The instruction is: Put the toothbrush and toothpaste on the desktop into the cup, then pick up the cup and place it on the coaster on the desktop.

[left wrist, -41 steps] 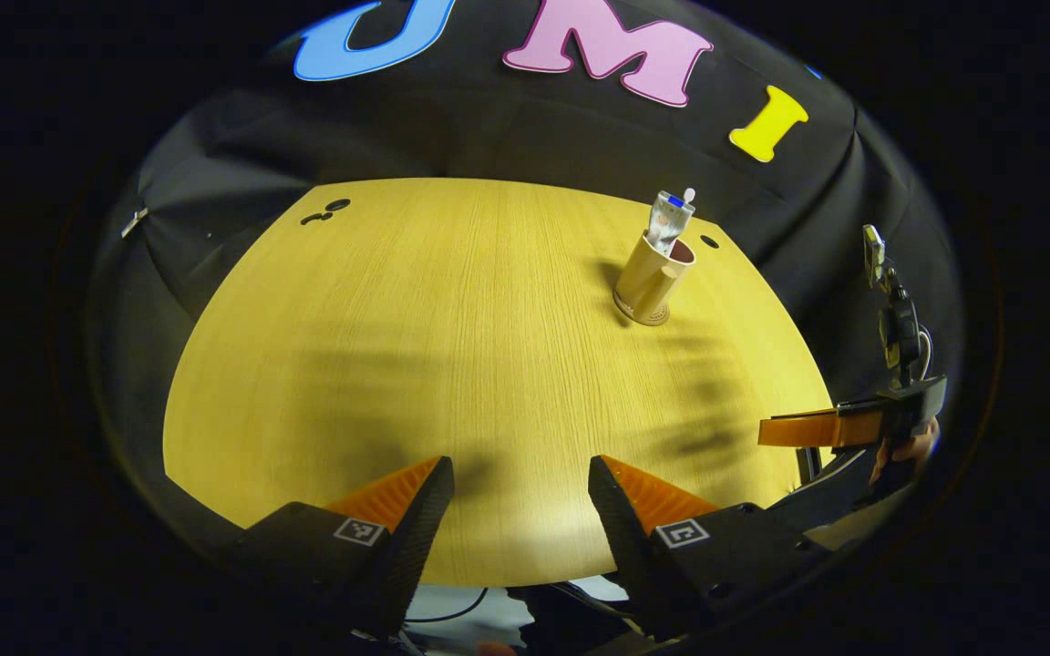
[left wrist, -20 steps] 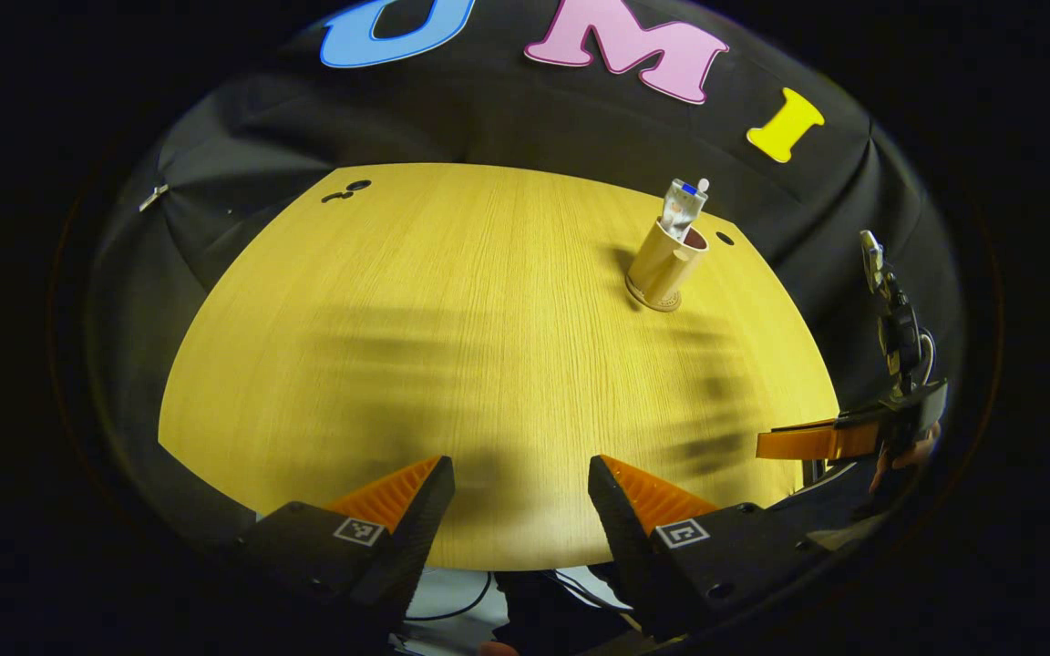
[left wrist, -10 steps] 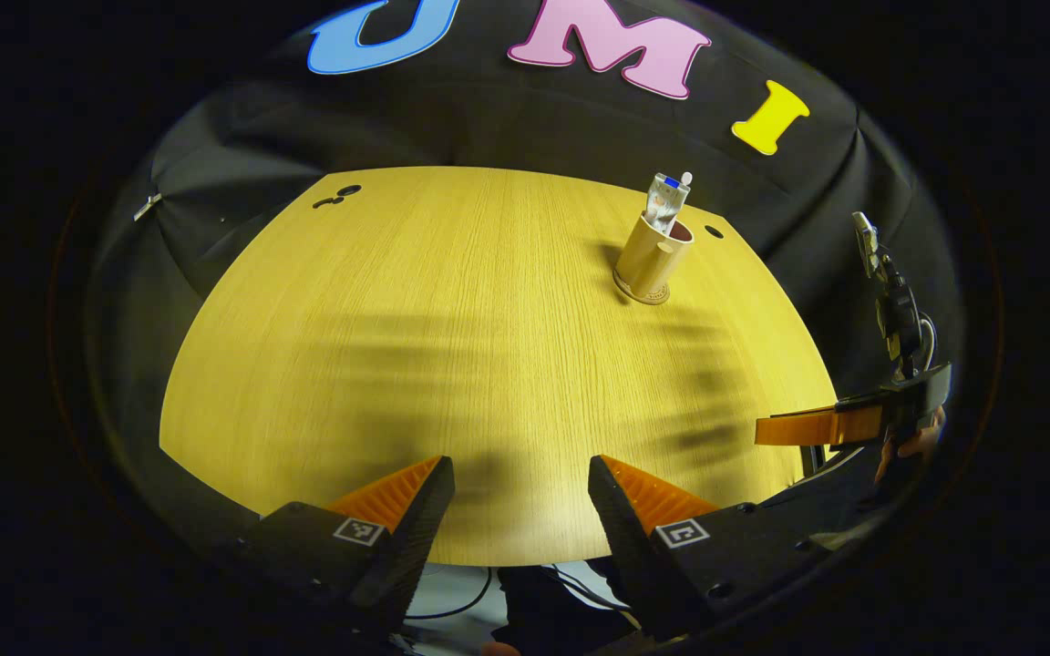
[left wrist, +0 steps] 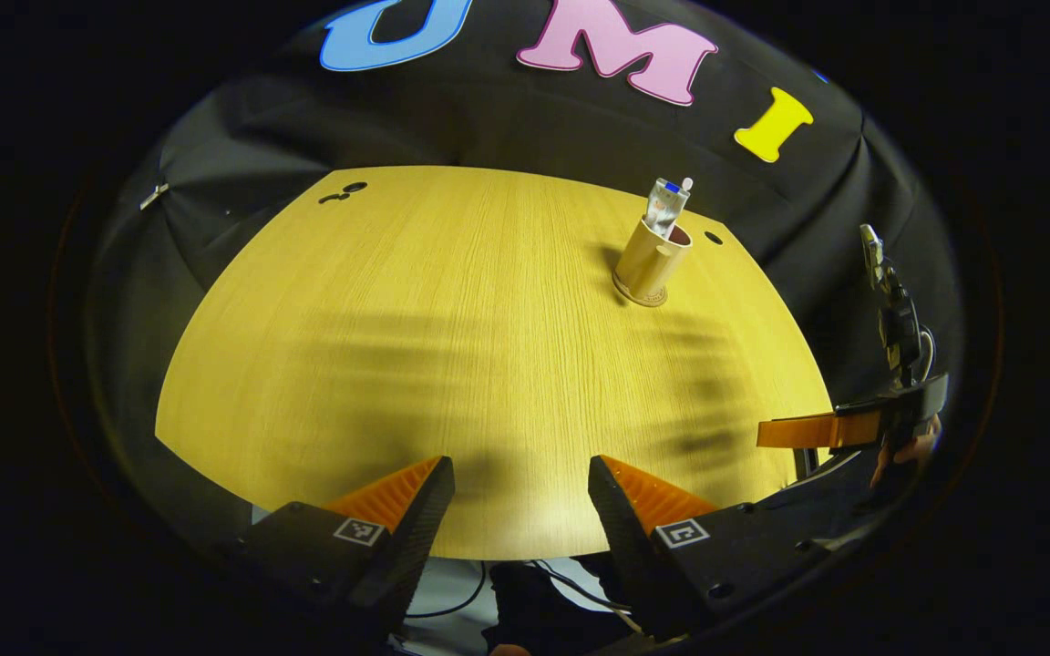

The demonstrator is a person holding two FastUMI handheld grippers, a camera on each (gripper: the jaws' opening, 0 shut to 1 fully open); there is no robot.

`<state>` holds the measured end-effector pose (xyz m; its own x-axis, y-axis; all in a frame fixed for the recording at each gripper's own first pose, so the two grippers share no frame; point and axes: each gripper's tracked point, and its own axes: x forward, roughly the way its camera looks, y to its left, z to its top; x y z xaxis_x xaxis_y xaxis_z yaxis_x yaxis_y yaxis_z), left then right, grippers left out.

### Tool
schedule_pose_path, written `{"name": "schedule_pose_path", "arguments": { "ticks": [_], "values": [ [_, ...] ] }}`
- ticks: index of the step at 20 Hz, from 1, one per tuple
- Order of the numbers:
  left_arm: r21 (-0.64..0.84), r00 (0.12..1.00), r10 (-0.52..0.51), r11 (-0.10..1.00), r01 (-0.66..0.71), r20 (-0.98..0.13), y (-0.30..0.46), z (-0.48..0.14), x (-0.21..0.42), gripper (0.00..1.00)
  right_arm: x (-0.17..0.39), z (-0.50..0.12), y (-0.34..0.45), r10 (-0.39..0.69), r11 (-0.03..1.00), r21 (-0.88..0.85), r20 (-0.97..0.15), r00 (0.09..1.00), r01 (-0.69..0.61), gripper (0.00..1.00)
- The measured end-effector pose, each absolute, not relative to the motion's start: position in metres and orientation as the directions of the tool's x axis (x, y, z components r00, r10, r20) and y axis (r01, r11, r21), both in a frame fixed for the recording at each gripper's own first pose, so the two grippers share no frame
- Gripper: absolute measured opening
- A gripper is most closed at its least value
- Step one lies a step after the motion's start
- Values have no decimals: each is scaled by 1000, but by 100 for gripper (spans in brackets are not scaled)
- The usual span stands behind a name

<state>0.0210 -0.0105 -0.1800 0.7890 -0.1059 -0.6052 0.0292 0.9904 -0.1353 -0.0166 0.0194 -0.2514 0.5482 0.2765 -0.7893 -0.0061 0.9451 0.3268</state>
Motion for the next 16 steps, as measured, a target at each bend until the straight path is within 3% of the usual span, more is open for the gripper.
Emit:
{"name": "schedule_pose_path", "arguments": {
  "ticks": [16],
  "values": [
    [-133,793,-124,990,55,-596,-22,-175,21,92,-15,-250,6,257,951,310,-791,556,1,52]
  ]
}}
